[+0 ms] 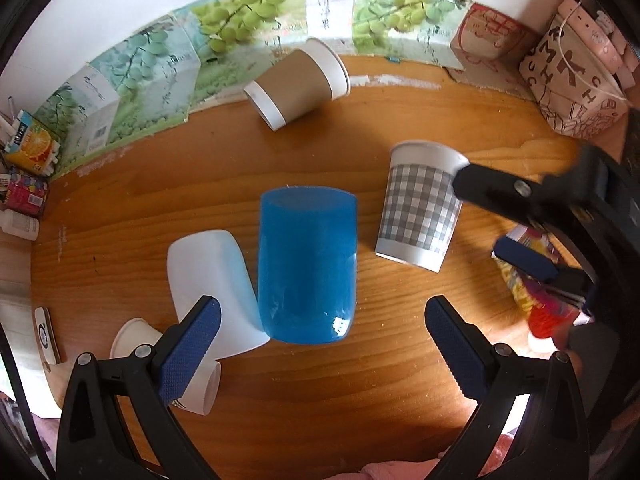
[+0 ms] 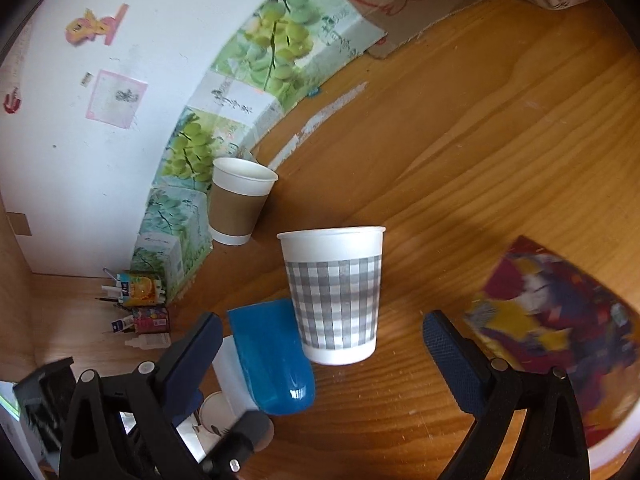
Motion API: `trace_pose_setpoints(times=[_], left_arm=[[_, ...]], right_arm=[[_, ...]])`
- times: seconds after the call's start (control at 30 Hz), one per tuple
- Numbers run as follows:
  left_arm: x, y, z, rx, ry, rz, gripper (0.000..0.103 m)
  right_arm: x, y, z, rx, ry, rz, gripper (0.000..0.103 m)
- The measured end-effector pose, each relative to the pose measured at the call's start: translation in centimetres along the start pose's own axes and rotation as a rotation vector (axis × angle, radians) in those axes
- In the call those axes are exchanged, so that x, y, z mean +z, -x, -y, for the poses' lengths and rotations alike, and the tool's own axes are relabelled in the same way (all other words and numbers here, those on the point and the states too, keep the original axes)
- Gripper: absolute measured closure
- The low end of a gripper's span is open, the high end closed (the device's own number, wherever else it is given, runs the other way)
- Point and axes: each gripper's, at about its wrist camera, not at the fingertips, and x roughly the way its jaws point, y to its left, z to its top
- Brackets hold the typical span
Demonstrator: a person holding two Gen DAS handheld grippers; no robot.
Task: Flip cup upright
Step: 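Move the right gripper toward the grey-checked paper cup lying on its side, then close the right gripper around the grey-checked cup's body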
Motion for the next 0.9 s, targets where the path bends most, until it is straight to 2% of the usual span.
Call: trace_pose_setpoints(times=[0.47, 0.57, 0.7, 0.9], left_arm=[[-1.1, -0.6, -0.5, 0.009, 0.043, -0.040, 0.001], [-1.4, -0.6, -0.8, 0.009, 0.058, -0.047, 0.001], [-2.0, -0.3, -1.1, 0.015, 0.084, -0.046, 0.001], [-3.1, 0.4, -1.7, 0.017, 0.137, -0.030, 0.001]], right_arm=[[1.2, -4.1, 1.2, 0.003, -0.054, -0.120, 0.016], [1.3, -4.8, 1.1, 0.010, -0.052, -0.144, 0.023], [1.3, -5.6, 1.0, 0.010, -0.041, -0.171, 0.039], [1.5, -5.8, 0.9, 0.020, -0.021, -0.176, 0.042]])
